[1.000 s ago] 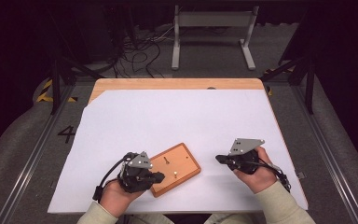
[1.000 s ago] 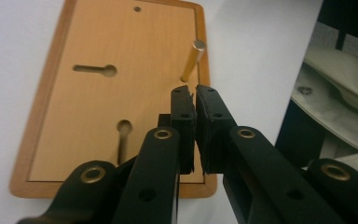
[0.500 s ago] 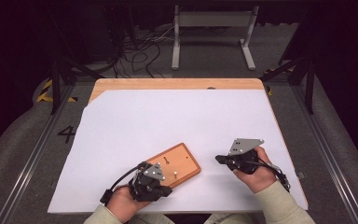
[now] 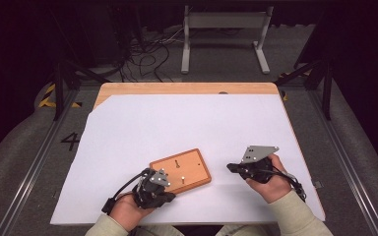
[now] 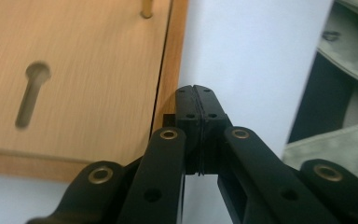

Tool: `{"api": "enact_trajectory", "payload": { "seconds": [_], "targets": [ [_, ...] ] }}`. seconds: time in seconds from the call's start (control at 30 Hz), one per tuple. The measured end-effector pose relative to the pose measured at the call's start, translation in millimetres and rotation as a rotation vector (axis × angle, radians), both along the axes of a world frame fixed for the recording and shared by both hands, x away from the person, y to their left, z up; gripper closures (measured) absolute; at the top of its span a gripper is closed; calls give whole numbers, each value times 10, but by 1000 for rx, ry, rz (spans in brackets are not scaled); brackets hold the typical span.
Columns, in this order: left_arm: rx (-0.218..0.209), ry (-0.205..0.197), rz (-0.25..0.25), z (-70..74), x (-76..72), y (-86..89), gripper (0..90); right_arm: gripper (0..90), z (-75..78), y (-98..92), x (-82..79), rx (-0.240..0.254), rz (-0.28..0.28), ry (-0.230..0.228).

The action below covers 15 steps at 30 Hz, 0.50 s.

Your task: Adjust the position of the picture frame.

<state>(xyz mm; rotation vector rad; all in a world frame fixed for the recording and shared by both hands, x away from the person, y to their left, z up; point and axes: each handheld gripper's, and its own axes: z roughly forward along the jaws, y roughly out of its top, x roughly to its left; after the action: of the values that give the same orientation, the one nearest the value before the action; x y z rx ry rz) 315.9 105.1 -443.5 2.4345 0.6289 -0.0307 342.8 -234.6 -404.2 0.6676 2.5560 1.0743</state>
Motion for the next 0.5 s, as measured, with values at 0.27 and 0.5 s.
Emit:
{"api": "enact_trajectory", "payload": {
  "seconds": [0.27,0.5],
  "targets": [
    [-24,-33,78,-28,150,176,893,900,-17,23,-2,-4,4,4],
    [-75,2,82,-35,196,259,804,900,-22,25,2,-1,4,8]
  ]
}}
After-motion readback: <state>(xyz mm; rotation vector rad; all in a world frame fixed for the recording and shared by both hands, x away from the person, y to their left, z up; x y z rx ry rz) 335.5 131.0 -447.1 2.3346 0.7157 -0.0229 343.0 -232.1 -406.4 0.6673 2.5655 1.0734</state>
